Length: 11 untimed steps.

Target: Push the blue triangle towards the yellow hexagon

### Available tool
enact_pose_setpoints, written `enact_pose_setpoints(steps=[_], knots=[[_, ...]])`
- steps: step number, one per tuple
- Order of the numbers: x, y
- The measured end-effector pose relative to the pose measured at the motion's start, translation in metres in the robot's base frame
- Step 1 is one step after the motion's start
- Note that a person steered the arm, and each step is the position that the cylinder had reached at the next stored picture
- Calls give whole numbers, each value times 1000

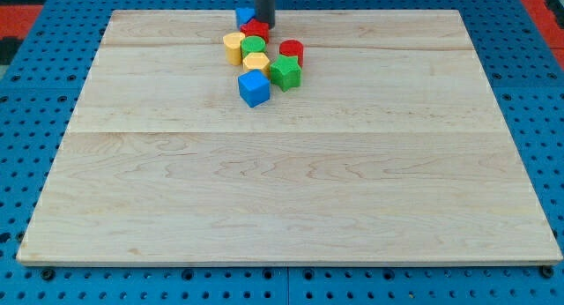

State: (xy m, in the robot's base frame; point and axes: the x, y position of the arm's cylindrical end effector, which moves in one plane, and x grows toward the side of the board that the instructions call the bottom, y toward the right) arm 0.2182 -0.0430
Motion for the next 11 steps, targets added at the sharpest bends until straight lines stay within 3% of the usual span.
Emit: enact_pose_setpoints(steps=[2, 7, 8, 9, 11], knots=[[-26, 17], [-15, -105], [4, -117], [20, -118], [13, -106]])
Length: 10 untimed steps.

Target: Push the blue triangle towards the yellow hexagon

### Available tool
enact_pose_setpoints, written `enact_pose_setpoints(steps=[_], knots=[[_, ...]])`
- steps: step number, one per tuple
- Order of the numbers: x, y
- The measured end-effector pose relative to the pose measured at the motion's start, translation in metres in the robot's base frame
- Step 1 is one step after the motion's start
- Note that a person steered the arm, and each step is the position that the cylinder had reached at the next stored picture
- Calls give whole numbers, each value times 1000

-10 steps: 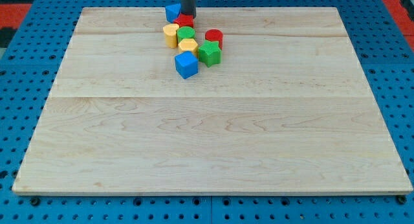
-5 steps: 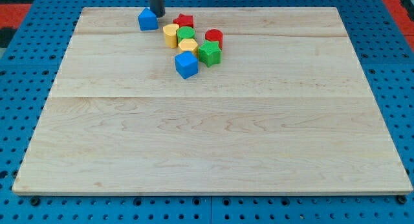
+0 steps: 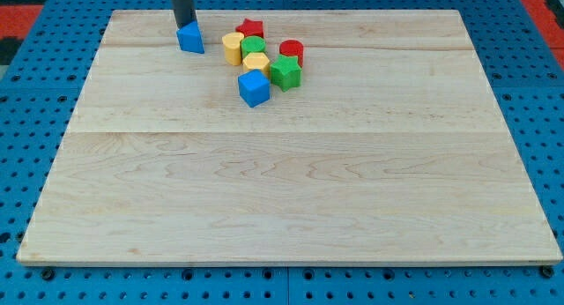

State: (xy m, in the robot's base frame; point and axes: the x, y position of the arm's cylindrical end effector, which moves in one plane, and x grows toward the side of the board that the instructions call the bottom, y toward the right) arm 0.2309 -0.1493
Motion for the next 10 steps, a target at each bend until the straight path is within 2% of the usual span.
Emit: enact_pose_setpoints(steps=[3, 5, 7, 8, 9, 10], knots=[[54, 0], [66, 33], [66, 66], [63, 52], [50, 16], [6, 36]])
